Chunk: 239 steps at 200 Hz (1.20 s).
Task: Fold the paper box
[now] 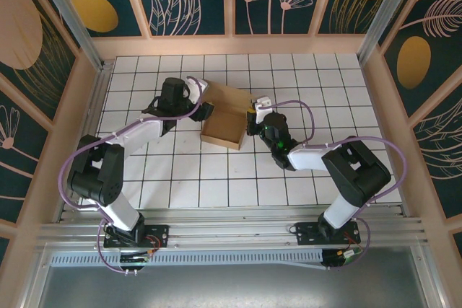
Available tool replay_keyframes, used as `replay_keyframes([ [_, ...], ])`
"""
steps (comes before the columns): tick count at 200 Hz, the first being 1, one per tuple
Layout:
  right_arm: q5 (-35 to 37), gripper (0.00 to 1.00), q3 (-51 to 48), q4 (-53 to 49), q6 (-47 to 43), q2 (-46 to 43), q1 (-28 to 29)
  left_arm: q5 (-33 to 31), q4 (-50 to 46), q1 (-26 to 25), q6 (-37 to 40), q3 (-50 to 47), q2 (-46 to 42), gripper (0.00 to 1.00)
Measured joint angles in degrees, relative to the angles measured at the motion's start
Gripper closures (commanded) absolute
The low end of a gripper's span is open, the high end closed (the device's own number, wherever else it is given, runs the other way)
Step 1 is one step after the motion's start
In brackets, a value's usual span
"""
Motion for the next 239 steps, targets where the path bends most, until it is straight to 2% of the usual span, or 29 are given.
replay_keyframes([
  [20,-0.63,0.94,0.00,-0.76,0.00,-0.50,-0.39,-0.37,1.55,0.00,0.42,-0.09,0.00,0.31],
  [33,-1.27,0.94,0.00,-1.44,-0.22,-0.98,-0.87,-0.90,4.42,0.33,0.94,-1.73,-0.98,0.16],
  [43,-1.77,0.94,0.00,-2.03,-0.57,-1.38,-1.29,-0.52,6.10,0.81,1.20,-4.13,-2.84,0.12],
  [74,-3.58,0.94,0.00,-4.22,-1.42,-2.91,-3.21,6.01,7.41,5.99,6.75,-7.82,-7.45,0.05],
  [108,-5.99,0.94,0.00,-5.79,-2.12,-3.93,-5.14,13.05,7.96,9.64,12.92,-5.05,-4.48,0.03],
  [149,-8.09,0.94,0.00,-6.40,-2.97,-4.22,-5.35,23.98,13.66,10.05,21.24,-5.16,0.37,0.01],
  [180,-8.59,0.94,0.00,-6.40,-3.32,-4.22,-5.40,28.65,11.93,10.12,24.94,4.68,7.74,0.01],
  [218,-9.16,0.95,0.00,-6.40,-3.63,-4.22,-5.42,31.54,10.34,10.12,26.56,13.70,12.44,0.01],
  [239,-9.68,0.95,0.00,-6.38,-3.58,-4.20,-5.42,34.21,9.62,10.12,26.23,17.59,15.19,0.08],
])
